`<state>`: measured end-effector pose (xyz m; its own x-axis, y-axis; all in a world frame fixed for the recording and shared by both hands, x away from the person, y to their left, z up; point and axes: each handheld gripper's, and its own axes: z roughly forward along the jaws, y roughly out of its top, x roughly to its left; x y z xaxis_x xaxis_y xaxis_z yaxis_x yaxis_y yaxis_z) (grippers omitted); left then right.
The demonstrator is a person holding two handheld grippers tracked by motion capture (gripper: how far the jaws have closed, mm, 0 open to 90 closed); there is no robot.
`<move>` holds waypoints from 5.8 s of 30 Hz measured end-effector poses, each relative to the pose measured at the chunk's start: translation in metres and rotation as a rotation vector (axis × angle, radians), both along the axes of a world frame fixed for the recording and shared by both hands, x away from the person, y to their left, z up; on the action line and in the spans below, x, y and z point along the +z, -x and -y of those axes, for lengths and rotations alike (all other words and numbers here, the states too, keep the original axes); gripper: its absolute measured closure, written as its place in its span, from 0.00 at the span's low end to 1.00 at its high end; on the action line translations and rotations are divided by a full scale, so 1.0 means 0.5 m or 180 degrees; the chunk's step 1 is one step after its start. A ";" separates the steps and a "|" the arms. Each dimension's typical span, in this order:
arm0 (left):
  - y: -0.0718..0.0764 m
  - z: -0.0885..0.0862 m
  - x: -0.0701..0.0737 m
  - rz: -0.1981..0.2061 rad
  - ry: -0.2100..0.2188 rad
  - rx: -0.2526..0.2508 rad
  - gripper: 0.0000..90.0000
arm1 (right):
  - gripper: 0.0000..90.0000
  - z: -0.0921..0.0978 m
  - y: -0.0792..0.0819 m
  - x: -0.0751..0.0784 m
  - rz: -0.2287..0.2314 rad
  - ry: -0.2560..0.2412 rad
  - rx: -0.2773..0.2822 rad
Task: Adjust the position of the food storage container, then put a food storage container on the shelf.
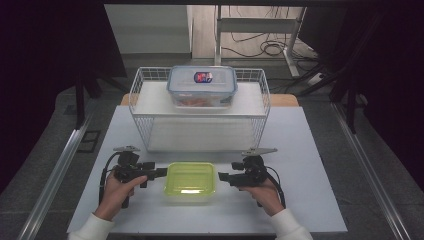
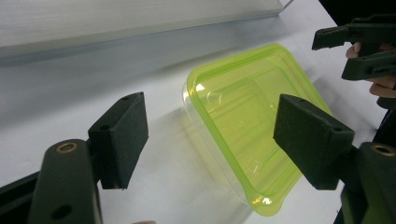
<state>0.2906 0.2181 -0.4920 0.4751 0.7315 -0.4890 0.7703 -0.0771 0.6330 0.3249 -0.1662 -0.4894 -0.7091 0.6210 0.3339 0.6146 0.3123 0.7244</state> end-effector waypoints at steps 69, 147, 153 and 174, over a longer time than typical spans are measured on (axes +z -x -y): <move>0.030 0.025 -0.048 -0.0324 0.0511 -0.0033 0.87 | 0.88 -0.028 0.019 -0.053 -0.0856 -0.0840 -0.0107; -0.015 0.050 0.210 0.0673 0.0565 -0.0322 0.88 | 0.89 0.009 0.005 0.220 0.0479 -0.0820 0.0105; -0.026 0.051 0.228 0.0698 0.0558 -0.0347 0.88 | 0.89 0.012 -0.002 0.235 0.0511 -0.0832 0.0107; -0.051 0.038 0.303 0.0860 0.0543 -0.0340 0.88 | 0.89 0.000 -0.026 0.311 0.0671 -0.0847 0.0126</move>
<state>0.3160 0.1992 -0.3407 0.6739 0.5890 -0.4460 0.5661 -0.0237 0.8240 0.3377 -0.1662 -0.3340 -0.8017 0.5024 0.3239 0.4337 0.1160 0.8935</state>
